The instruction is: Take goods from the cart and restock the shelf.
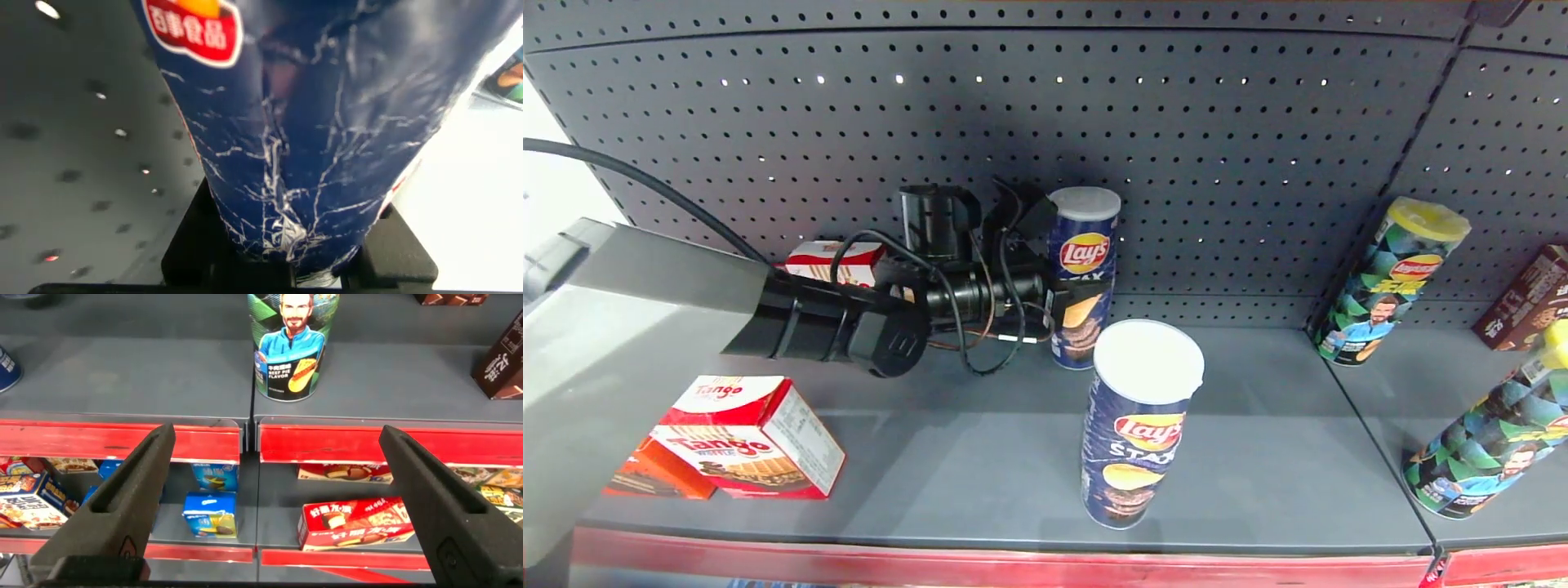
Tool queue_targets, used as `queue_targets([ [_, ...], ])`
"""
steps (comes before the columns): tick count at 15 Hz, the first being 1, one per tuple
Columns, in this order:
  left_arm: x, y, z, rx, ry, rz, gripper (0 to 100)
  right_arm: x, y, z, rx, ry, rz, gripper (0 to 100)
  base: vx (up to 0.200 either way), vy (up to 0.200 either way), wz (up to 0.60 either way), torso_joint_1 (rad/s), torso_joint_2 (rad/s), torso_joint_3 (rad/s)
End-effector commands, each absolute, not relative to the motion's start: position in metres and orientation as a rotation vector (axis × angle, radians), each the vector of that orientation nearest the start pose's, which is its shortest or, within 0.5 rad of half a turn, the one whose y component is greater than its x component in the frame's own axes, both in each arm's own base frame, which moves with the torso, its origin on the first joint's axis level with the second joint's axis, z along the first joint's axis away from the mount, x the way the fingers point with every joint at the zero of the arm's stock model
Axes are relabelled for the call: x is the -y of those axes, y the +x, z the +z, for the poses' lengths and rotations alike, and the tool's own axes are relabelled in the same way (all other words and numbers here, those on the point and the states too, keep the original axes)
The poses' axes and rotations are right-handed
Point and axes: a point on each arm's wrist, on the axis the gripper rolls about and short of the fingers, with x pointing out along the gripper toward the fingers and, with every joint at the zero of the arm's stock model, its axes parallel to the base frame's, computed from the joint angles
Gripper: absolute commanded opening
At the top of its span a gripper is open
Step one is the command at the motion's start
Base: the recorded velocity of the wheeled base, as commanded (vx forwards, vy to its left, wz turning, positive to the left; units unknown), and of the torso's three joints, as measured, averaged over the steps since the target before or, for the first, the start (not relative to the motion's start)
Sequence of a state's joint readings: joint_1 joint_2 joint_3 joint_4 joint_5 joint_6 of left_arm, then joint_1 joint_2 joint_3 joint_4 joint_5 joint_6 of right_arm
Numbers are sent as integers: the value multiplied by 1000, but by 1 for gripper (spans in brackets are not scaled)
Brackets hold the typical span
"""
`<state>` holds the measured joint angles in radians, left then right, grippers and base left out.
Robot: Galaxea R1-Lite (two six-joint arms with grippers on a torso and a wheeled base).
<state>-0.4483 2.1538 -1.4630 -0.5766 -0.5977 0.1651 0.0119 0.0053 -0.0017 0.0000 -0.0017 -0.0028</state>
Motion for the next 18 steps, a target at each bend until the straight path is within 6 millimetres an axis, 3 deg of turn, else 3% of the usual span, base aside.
queue_targets([
  [1, 210, 400, 178, -35, 140, -1057, 0, 0, -22, 76, -8, -3, 11, 100, 0, 0, 0, 0, 0, 0],
  [9, 217, 411, 171, -8, 145, -1057, 0, 0, -22, 76, -6, -3, 11, 100, 0, 0, 0, 0, 0, 0],
  [10, 217, 412, 171, -2, 144, -1056, 100, 0, -22, 76, -8, -3, 11, 100, 0, 0, 0, 0, 0, 0],
  [13, 215, 409, 168, -12, 143, -1056, 100, 0, -22, 76, -6, -3, 11, 100, 0, 0, 0, 0, 0, 0],
  [18, 195, 382, 191, -16, 147, -1039, 100, 0, -22, 76, -5, -3, 11, 100, 0, 0, 0, 0, 0, 0],
])
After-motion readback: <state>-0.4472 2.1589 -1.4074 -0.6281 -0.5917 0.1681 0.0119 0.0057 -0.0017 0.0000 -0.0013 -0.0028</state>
